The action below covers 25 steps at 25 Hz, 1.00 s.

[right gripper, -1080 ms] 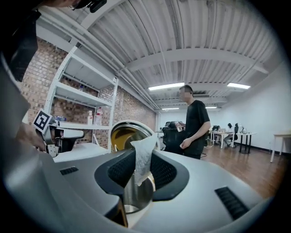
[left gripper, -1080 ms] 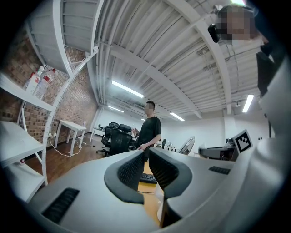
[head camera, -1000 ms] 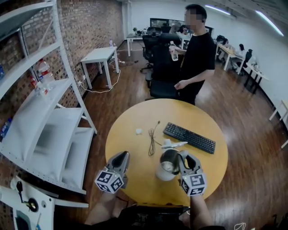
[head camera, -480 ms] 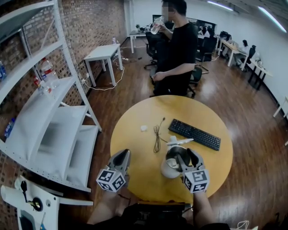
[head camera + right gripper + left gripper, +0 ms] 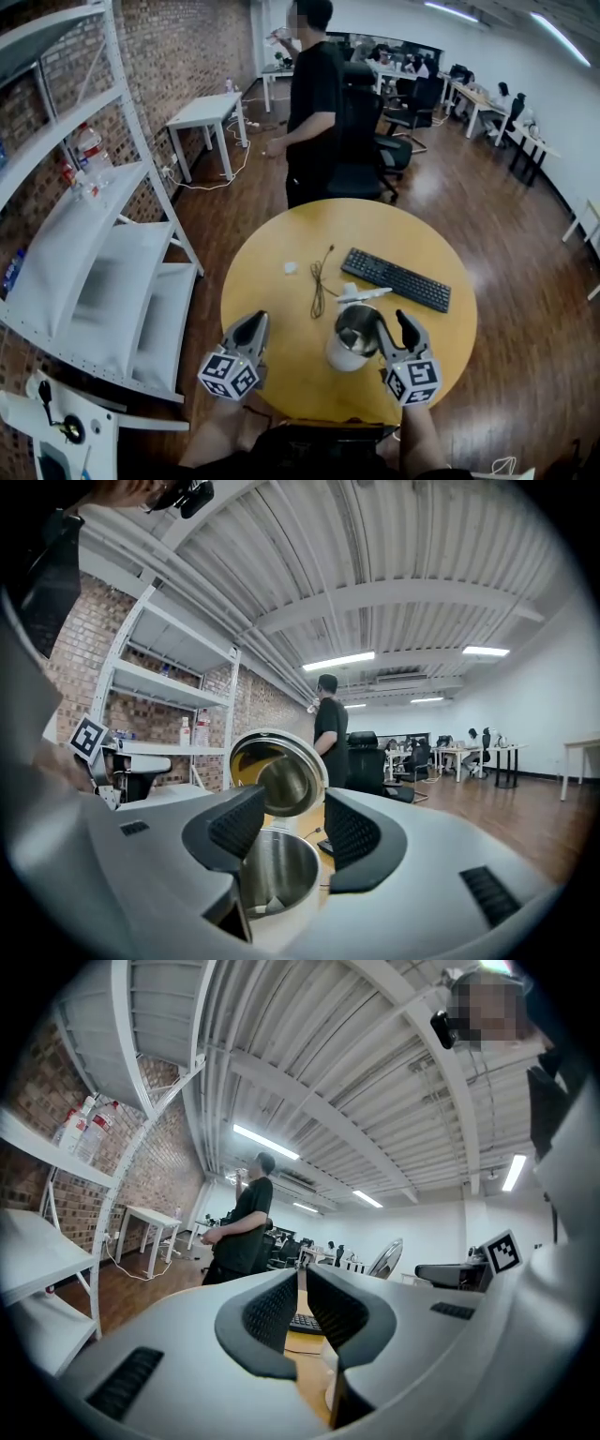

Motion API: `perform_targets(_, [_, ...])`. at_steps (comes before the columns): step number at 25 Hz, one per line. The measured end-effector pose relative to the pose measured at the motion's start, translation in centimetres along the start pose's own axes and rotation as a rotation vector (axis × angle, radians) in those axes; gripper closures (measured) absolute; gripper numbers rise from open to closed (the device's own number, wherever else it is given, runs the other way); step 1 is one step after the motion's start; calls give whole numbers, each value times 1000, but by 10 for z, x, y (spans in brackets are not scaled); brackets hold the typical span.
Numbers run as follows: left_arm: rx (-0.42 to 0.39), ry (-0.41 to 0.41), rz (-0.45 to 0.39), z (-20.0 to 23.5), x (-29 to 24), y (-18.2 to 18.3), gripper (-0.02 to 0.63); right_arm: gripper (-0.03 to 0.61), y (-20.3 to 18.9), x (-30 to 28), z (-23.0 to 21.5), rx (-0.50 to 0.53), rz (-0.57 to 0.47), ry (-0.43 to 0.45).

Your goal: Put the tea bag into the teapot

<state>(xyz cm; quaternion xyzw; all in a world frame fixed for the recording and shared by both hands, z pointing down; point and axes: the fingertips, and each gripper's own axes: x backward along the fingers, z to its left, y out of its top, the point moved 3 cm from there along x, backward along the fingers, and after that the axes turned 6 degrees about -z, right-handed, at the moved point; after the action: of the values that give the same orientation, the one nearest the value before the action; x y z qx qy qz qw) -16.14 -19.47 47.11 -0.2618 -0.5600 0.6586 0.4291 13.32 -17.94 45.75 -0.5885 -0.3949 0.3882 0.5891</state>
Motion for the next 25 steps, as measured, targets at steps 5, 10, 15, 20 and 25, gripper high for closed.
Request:
perform_targets(5, [27,-22,-24,-15,-6,2,589,376,6,20,-23,-13,-32,-43])
perform_targets(10, [17,-38,-18,-18,-12,0,589,391,12,48,-53,-31,-64,-134])
perform_targets(15, [3,-45,-37,-17,-15,10,589,408,6,74,-78,-62,-80,-225])
perform_targets(20, [4,-59,-26,-21,-12,12,589,500,2,99,-95,-90,-98,-346])
perform_targets(25, [5,-53,-20,-12,-1,15,589,566,5,116,-101,-135,-123,-397])
